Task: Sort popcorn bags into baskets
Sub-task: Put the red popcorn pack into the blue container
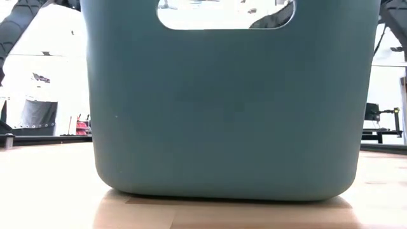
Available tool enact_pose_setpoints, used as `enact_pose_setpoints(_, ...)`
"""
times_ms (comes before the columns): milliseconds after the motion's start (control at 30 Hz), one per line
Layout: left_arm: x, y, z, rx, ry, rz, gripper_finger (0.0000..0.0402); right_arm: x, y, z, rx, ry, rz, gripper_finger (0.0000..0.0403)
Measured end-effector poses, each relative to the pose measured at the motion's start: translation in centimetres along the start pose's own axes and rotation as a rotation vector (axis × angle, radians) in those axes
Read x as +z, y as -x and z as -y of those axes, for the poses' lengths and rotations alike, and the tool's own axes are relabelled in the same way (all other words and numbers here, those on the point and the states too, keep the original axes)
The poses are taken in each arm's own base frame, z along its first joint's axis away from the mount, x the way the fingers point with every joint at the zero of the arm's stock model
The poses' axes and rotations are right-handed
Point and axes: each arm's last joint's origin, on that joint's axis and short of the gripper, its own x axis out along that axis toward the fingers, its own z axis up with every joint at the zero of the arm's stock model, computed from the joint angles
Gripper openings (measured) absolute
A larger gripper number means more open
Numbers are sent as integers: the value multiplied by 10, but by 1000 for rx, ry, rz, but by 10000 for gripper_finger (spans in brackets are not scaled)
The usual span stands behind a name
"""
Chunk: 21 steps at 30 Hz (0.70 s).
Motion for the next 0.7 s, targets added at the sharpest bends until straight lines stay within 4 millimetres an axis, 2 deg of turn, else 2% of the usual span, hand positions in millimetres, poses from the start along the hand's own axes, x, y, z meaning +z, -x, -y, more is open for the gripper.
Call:
enact_pose_setpoints(167,6,25,22,-59,-49,48,3,1,61,-20,-120,53,57,33)
enact_pose_setpoints(300,6,56,46,-110,-135,79,2,-3,112,-33,-195,78,131,35)
enact_pose_setpoints(400,-2,84,66,-142,-240,82,2,-10,150,-36,-247,76,197,29)
enact_pose_setpoints(533,-25,123,98,-239,-449,49,1,-21,191,-36,-311,60,263,17)
enact_pose_setpoints(700,-71,161,132,-379,-655,-29,1,-37,232,-36,-339,24,343,20)
